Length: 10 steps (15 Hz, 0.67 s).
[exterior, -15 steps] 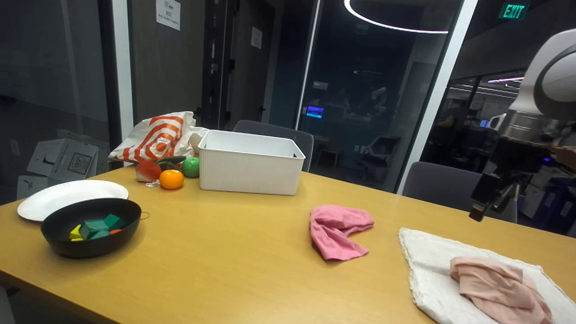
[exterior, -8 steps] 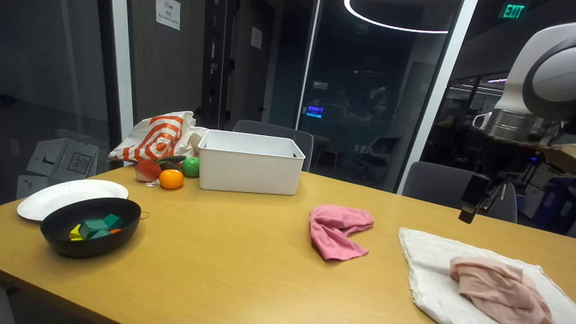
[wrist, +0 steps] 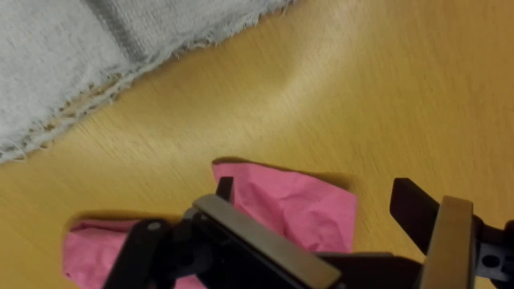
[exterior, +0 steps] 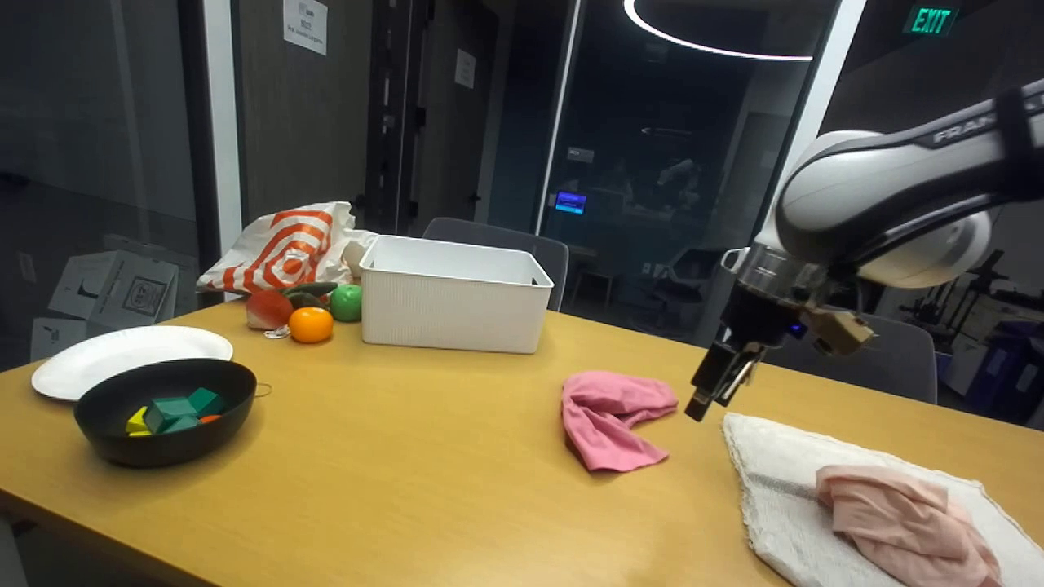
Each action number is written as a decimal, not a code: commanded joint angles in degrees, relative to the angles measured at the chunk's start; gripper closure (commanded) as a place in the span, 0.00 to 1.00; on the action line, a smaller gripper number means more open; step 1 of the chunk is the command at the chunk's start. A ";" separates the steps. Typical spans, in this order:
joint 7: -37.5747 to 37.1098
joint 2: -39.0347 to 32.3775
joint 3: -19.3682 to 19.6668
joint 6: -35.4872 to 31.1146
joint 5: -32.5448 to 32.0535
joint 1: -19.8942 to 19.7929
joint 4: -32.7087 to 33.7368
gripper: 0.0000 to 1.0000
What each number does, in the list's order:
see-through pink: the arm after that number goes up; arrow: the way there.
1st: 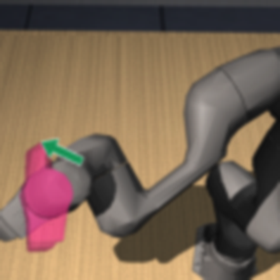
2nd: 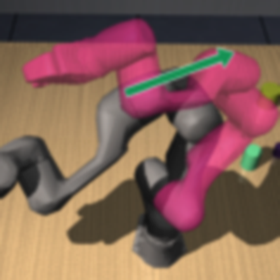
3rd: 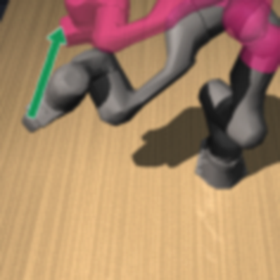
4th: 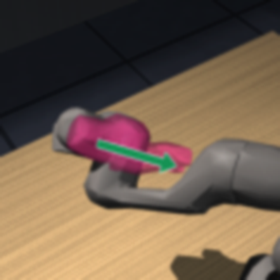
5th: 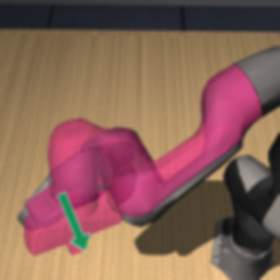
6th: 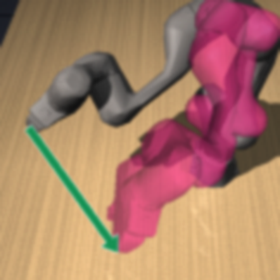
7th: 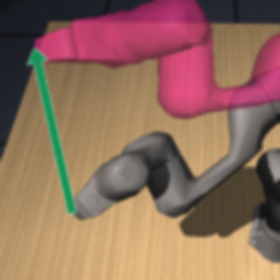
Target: Put the shirts on the white towel and then cover the shirts with the towel
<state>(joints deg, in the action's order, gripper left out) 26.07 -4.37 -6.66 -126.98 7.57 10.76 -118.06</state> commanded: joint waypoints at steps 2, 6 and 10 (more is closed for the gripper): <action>0.79 -15.96 -2.48 -6.29 -2.49 -0.65 15.58 0.00; -1.77 -25.25 -3.19 -11.28 -6.73 -0.11 25.23 0.00; -1.81 -31.77 -4.93 -11.51 -6.19 -0.44 32.15 0.00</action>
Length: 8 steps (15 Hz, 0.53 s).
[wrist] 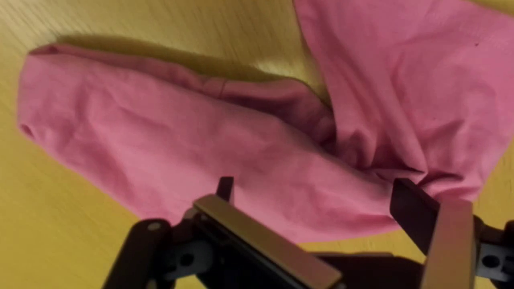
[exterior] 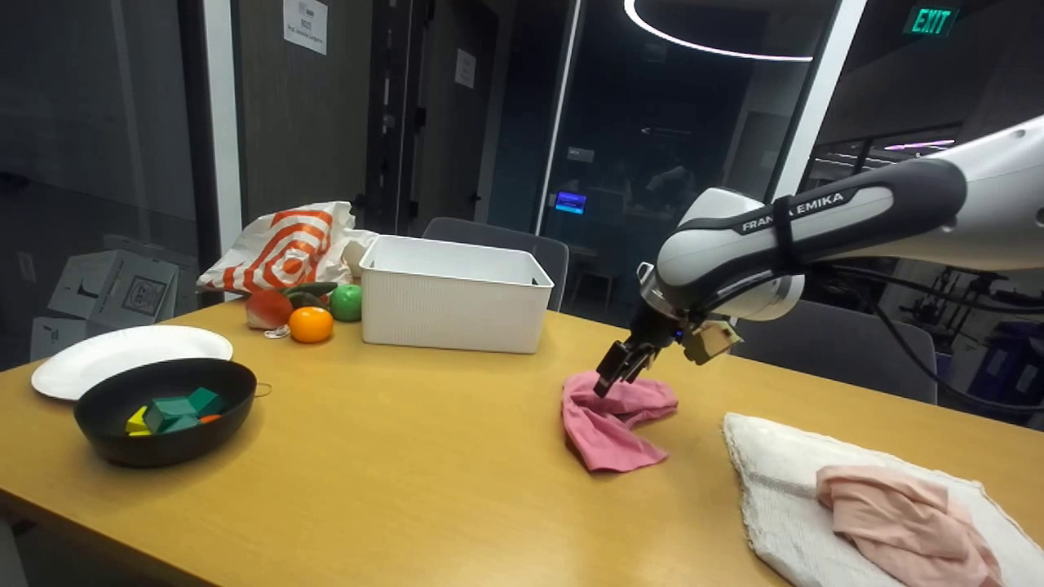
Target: Put the shirts on the white towel and then cover the shirts with the towel
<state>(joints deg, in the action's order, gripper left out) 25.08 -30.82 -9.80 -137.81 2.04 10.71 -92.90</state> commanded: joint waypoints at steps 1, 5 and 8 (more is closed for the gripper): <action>-1.36 -7.00 -1.68 -0.56 -1.14 -0.05 8.81 0.00; -3.60 -12.23 -0.13 2.29 -4.45 0.96 14.41 0.00; -3.64 -14.01 -0.32 3.94 -5.34 0.66 16.42 0.00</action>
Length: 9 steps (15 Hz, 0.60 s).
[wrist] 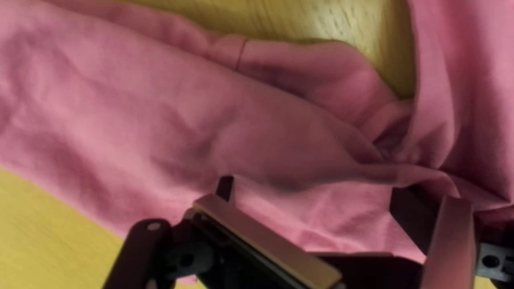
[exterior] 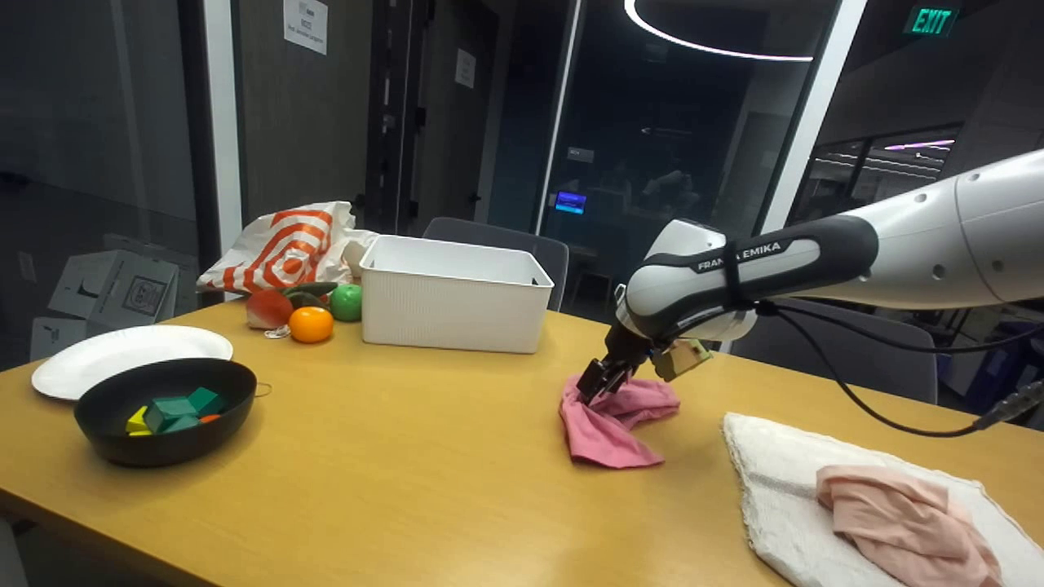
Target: Put the shirts on the white towel and then cover the shirts with the towel
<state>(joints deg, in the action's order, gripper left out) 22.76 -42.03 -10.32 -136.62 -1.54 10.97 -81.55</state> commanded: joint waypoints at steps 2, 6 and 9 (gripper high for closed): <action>-0.91 -2.96 -0.24 3.66 -1.66 0.16 5.86 0.28; -1.42 -1.91 -0.75 5.58 -0.57 -0.26 6.59 0.58; -2.39 -1.32 -0.67 6.52 -0.03 -0.70 6.88 0.80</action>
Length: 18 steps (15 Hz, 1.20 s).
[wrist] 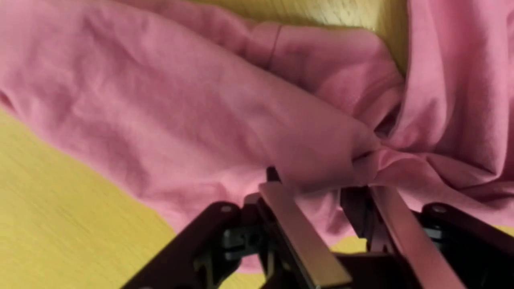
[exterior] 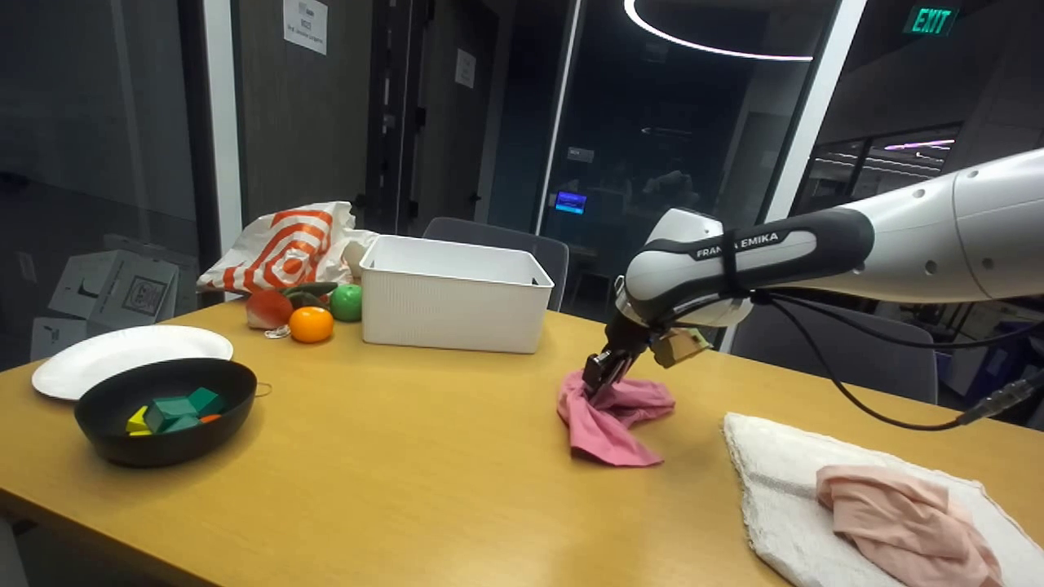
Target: Put the shirts on the white towel and then cover the shirts with the towel
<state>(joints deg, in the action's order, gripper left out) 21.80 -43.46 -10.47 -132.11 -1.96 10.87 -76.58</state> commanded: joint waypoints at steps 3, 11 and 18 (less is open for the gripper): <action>-2.44 0.25 -0.41 2.47 0.85 -1.30 1.91 0.93; -4.42 8.00 -0.62 0.70 5.00 -5.08 -1.98 0.91; -14.36 24.97 5.76 -2.85 3.61 -8.68 -12.69 0.91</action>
<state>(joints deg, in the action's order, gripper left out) 12.08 -28.20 -7.23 -132.44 1.85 3.17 -79.90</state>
